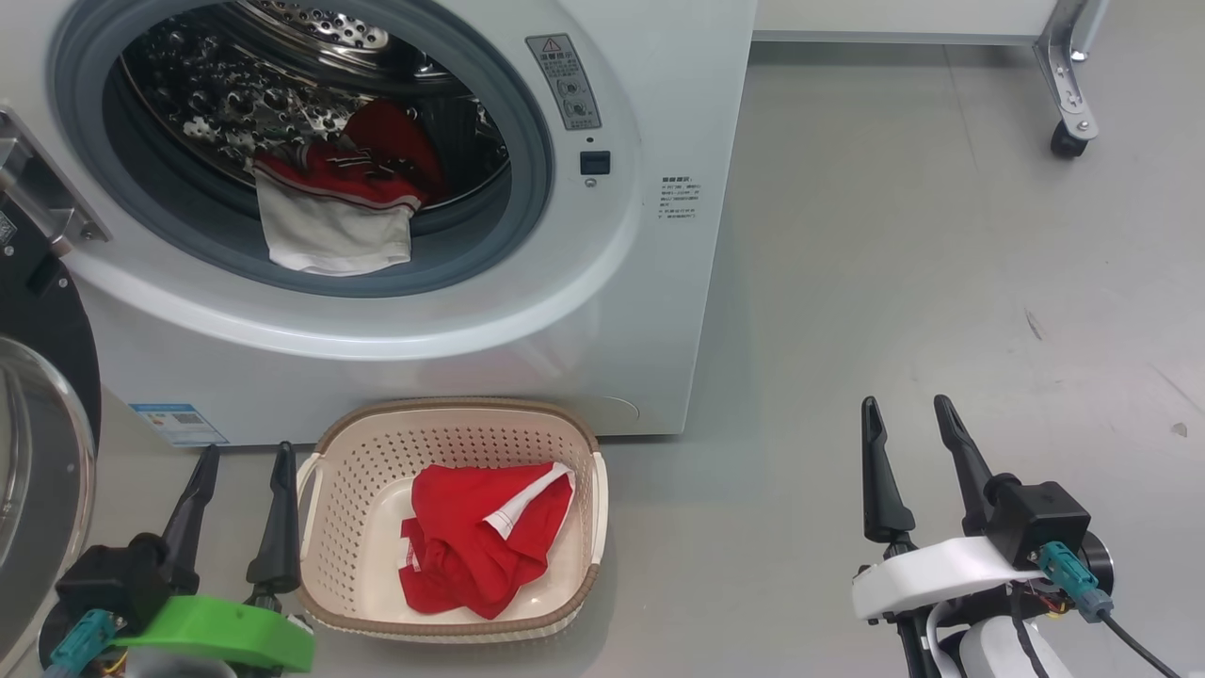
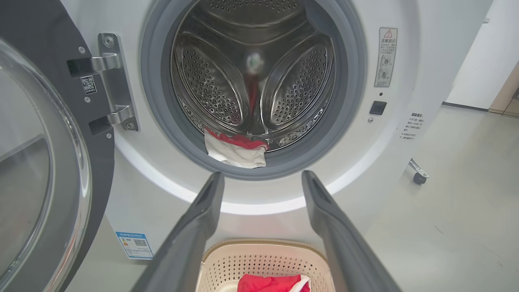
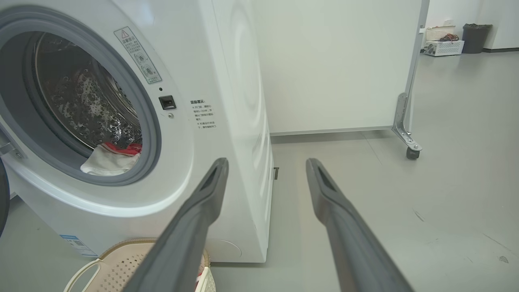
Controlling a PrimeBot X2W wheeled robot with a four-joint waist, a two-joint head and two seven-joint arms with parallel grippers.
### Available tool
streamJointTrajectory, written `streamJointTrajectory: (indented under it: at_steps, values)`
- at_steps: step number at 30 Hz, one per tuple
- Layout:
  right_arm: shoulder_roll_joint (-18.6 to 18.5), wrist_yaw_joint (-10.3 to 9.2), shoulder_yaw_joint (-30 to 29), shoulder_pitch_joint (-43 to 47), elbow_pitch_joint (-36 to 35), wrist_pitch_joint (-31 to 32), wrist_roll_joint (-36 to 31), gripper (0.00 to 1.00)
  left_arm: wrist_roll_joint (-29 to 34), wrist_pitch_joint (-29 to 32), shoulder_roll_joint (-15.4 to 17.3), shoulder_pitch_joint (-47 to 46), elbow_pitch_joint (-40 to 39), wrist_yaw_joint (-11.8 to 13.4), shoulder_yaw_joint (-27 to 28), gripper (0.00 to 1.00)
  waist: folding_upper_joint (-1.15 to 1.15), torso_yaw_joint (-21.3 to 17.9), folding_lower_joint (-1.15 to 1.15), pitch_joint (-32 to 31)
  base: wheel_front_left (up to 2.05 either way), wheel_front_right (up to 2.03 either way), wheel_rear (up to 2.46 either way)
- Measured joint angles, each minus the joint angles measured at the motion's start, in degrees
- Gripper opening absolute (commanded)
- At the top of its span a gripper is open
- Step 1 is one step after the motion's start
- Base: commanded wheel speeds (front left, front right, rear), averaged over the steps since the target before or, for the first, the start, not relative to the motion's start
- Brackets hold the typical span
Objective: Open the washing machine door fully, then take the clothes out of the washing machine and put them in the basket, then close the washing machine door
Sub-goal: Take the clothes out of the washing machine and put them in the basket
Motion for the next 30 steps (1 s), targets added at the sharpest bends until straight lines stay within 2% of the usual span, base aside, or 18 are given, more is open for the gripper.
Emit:
streamJointTrajectory:
  at_steps: [11, 17, 23, 30]
  values:
    - [0.0, 0.09, 0.9, -1.0, -1.5, 0.0, -0.6, 1.0, 0.4, 0.0, 0.3, 0.2, -1.2, 0.0, 0.0, 1.0, 0.0, -0.8, 0.0, 3.0, 0.0, 0.0, 0.0]
    - [0.0, -0.01, 1.9, -1.6, -2.2, 0.0, -0.7, 1.0, 0.4, 0.0, 2.2, -0.6, -0.5, -0.2, -0.4, 1.0, 0.0, -1.6, 0.0, 6.1, 0.0, 0.0, 0.0]
    - [0.0, -0.18, 3.3, -3.6, -3.6, 0.0, -1.1, 1.0, 0.4, 0.4, 4.0, -6.0, 0.8, -0.2, 0.5, 1.0, 0.0, -2.9, 0.0, 9.9, 0.0, 0.0, 0.0]
    - [-0.1, -1.2, 5.2, -6.0, -5.5, 0.0, -0.4, 1.0, -1.2, 6.0, 6.1, -16.6, 2.1, -0.2, 2.2, 1.0, 0.0, -5.2, 0.0, 15.6, 0.0, 0.0, 0.0]
